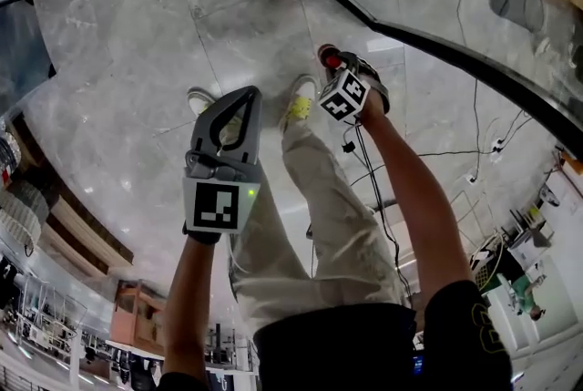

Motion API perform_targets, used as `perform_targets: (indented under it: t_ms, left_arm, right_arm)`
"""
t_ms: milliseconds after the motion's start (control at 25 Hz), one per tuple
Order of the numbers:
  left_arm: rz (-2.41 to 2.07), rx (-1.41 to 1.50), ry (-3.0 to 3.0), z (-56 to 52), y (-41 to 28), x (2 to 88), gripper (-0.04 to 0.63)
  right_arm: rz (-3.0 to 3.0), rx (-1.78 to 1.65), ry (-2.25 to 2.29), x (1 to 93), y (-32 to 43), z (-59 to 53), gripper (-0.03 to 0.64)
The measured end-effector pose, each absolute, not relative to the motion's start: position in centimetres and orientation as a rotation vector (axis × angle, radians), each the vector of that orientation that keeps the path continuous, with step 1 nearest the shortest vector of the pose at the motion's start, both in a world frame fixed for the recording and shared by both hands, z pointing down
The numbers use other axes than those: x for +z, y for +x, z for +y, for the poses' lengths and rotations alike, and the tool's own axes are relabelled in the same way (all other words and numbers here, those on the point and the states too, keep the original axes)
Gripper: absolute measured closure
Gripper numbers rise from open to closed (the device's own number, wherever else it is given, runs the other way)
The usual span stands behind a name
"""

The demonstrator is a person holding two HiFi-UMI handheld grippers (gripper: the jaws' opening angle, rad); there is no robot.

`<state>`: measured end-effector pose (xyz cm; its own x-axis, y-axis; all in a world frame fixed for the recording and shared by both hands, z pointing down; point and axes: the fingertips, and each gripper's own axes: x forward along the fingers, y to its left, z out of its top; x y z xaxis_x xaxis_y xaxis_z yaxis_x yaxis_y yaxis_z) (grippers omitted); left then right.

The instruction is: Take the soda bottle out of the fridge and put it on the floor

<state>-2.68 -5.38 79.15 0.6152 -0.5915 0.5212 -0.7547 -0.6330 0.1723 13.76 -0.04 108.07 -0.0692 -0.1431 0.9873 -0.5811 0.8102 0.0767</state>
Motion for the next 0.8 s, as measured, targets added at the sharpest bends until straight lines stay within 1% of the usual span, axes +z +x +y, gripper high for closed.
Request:
perform_targets:
  t_ms: [320, 520, 800]
  left_arm:
    - [-1.044, 0.718, 2.481, -4.6, -2.6, 85.9, 0.577]
    - [-1.146, 0.630, 2.335, -4.7, -4.1, 88.8, 0.577]
    - [-1.241, 0.595, 2.234, -5.4, -5.9, 93.1, 0.577]
  right_arm:
    - [-1.621, 0.428, 0.594, 115.8, 13.7, -0.7, 0.492]
    - [-1.608, 0.464, 0.587, 120.0, 13.2, -1.9, 0.492]
    - [-1.606, 0.479, 0.582, 124.9, 11.9, -4.7, 0.491]
